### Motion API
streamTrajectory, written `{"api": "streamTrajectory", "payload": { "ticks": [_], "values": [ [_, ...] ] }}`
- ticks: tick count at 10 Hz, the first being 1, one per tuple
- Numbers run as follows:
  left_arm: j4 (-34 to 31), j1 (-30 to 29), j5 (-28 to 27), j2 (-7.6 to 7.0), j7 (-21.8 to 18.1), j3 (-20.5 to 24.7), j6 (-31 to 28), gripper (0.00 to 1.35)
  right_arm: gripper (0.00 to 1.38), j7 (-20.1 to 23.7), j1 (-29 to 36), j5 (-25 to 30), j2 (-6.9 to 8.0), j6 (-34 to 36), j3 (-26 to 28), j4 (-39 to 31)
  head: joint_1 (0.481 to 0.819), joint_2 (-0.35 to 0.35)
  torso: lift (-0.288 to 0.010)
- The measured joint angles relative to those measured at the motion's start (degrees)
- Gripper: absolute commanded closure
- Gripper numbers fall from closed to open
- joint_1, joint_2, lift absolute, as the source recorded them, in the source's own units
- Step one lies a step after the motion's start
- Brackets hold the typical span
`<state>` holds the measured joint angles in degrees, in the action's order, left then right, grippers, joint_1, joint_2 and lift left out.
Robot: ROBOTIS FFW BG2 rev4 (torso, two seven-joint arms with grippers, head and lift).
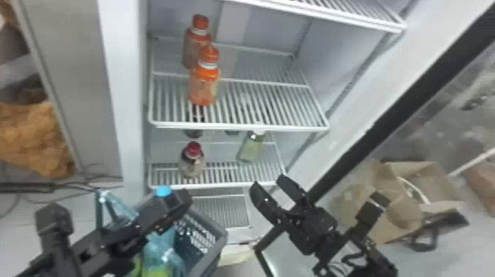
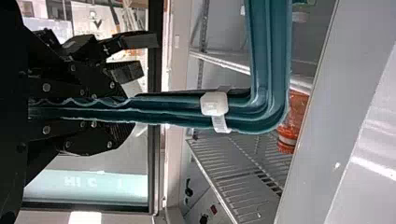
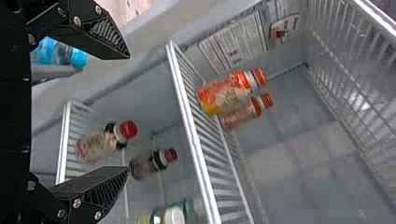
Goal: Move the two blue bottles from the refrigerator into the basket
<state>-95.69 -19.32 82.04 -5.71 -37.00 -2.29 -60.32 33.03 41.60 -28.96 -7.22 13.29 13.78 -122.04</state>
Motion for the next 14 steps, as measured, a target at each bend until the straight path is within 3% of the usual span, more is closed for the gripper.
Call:
{"api": "streamTrajectory", "payload": {
  "ticks": [3, 6, 8, 10, 14],
  "values": [
    [0.0, -0.6, 0.0, 0.16, 0.1, -0.1, 0.0, 1.20, 0.22, 0.2, 5.4, 1.6, 0.39, -9.2, 1.5, -0.4, 0.695, -0.350, 0.000],
    [0.0, -1.6, 0.0, 0.42, 0.2, 0.2, -0.2, 1.20, 0.22, 0.1, 11.5, 4.6, 2.07, -13.1, 5.3, -4.4, 0.695, -0.350, 0.000],
    [0.0, -2.0, -0.1, 0.44, 0.2, 0.5, -0.1, 1.20, 0.22, -0.8, 16.1, 9.8, 4.56, -13.3, 10.3, -9.9, 0.695, -0.350, 0.000],
    [0.0, -2.3, 0.0, 0.48, 0.2, 0.8, -0.1, 1.20, 0.22, -0.9, 18.6, 11.5, 6.57, -13.3, 13.7, -12.3, 0.695, -0.350, 0.000],
    [0.0, -2.0, 0.3, 1.05, 0.2, 1.5, -0.4, 1.20, 0.22, -0.8, 20.1, 11.4, 6.81, -13.3, 14.3, -12.1, 0.695, -0.350, 0.000]
  ]
}}
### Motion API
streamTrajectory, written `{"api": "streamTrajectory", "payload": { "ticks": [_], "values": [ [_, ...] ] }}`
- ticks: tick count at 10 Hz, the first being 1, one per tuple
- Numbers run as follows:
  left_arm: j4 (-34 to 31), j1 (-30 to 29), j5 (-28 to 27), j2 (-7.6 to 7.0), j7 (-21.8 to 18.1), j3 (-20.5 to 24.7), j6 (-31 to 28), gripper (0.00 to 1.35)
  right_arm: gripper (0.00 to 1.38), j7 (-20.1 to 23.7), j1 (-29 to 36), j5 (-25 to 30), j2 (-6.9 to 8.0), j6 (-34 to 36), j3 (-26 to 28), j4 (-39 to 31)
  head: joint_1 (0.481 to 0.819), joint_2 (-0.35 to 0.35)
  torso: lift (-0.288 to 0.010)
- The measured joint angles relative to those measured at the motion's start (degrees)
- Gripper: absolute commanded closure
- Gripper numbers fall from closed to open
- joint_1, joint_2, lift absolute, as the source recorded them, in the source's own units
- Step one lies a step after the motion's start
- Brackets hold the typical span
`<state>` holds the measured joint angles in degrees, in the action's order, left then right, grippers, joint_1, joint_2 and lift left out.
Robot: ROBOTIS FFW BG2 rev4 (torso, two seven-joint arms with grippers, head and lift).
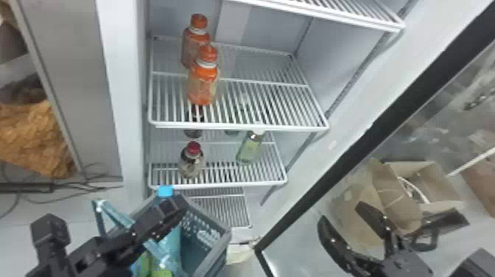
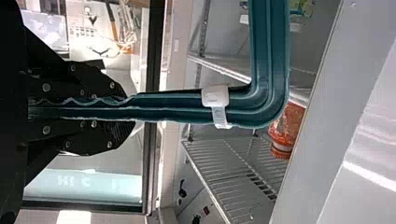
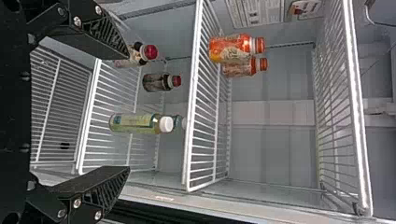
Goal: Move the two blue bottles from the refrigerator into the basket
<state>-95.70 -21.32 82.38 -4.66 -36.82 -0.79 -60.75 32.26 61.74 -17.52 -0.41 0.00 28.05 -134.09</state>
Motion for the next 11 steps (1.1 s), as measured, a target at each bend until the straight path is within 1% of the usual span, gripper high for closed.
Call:
{"api": "streamTrajectory", "payload": {
  "ticks": [3, 11],
  "values": [
    [0.0, 0.8, -0.9, 0.84, -0.2, 0.7, -1.0, 1.20, 0.22, 0.1, 0.4, 0.0, 0.07, 0.6, 0.4, -0.4, 0.695, -0.350, 0.000],
    [0.0, 1.1, -2.4, 0.95, -0.2, 1.2, -2.3, 1.20, 0.22, 0.3, 0.7, -1.2, -0.25, 2.4, 0.6, -0.2, 0.695, -0.350, 0.000]
  ]
}}
